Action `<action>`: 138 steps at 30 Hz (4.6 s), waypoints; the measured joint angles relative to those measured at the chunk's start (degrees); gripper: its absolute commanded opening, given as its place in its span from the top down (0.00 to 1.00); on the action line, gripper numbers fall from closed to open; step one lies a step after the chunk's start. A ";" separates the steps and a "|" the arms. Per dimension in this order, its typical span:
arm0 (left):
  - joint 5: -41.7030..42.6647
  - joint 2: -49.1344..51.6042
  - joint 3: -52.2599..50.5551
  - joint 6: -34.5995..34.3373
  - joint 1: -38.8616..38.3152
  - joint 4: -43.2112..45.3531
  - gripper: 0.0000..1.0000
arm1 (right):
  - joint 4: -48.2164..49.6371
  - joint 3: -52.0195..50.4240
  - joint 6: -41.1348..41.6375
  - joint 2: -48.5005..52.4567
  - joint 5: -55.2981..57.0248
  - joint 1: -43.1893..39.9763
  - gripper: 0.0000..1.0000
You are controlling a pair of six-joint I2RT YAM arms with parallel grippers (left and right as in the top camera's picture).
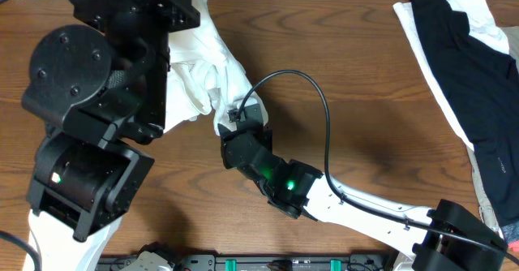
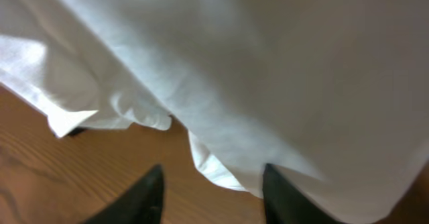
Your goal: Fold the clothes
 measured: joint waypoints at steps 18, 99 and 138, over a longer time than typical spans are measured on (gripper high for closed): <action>-2.58 0.07 0.00 4.28 -1.38 -0.55 0.94 | -2.95 0.00 -1.18 -1.42 3.69 -4.20 0.64; -11.65 2.51 0.02 11.39 -3.08 -16.04 0.94 | -41.62 4.63 -20.76 -39.19 12.13 -20.85 0.99; -10.29 -12.02 0.02 10.49 -3.26 -33.33 0.94 | -79.21 30.40 -31.30 -37.51 -4.39 -40.96 0.98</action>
